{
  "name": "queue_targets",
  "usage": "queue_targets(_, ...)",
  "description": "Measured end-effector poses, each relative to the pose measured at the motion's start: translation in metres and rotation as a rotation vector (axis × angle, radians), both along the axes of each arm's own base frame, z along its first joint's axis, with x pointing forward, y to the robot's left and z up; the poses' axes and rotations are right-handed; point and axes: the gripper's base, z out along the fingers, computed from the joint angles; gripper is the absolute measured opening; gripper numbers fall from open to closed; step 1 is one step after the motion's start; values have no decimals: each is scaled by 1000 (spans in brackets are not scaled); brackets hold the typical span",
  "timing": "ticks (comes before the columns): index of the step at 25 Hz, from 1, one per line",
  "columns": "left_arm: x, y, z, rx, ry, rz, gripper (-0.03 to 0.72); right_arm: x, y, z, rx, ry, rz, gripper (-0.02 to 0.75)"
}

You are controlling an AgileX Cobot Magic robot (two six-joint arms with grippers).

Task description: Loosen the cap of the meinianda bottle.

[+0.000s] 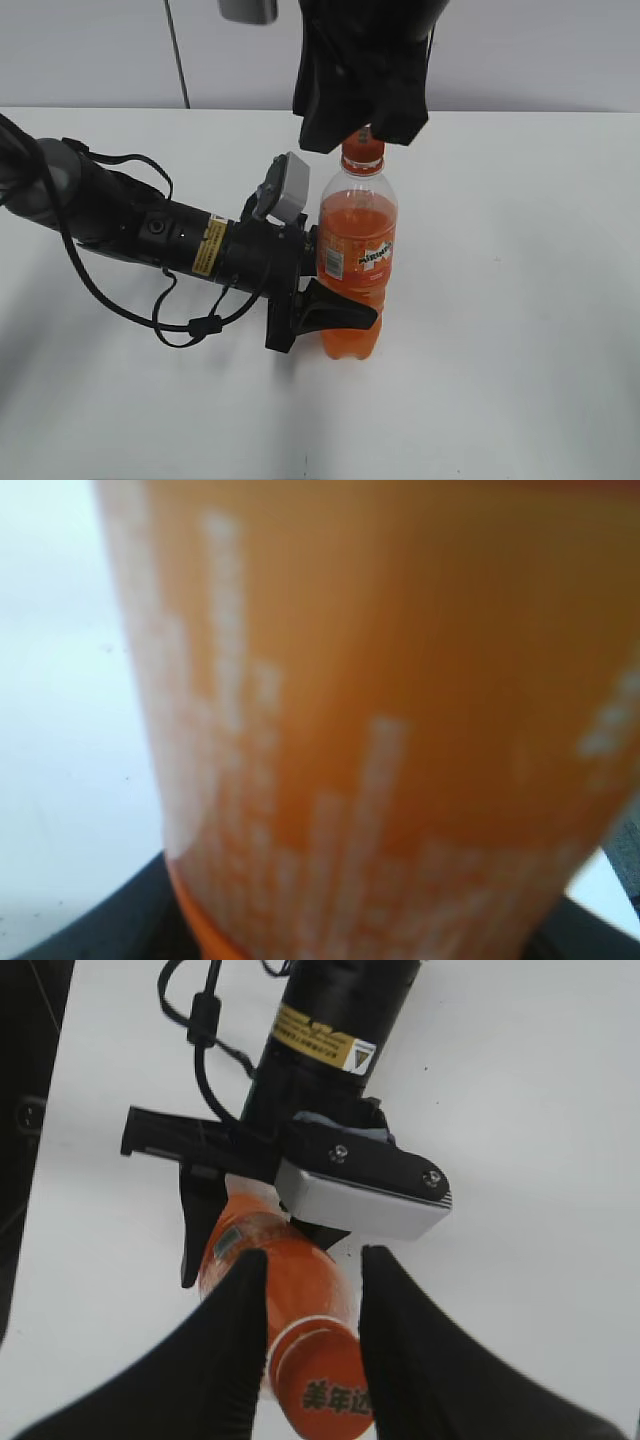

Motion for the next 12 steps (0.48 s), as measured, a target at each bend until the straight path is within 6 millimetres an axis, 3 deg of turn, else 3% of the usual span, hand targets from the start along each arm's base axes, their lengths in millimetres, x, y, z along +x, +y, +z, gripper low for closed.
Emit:
queue_targets(3,0,0,0,0,0,0,399,1,1,8,47,47,-147,270)
queue_targets(7,0,0,0,0,0,0,399,3,0,17,101,113,-383,382)
queue_targets(12,0,0,0,0,1,0,399,12,-8,21,161,187,-858,426)
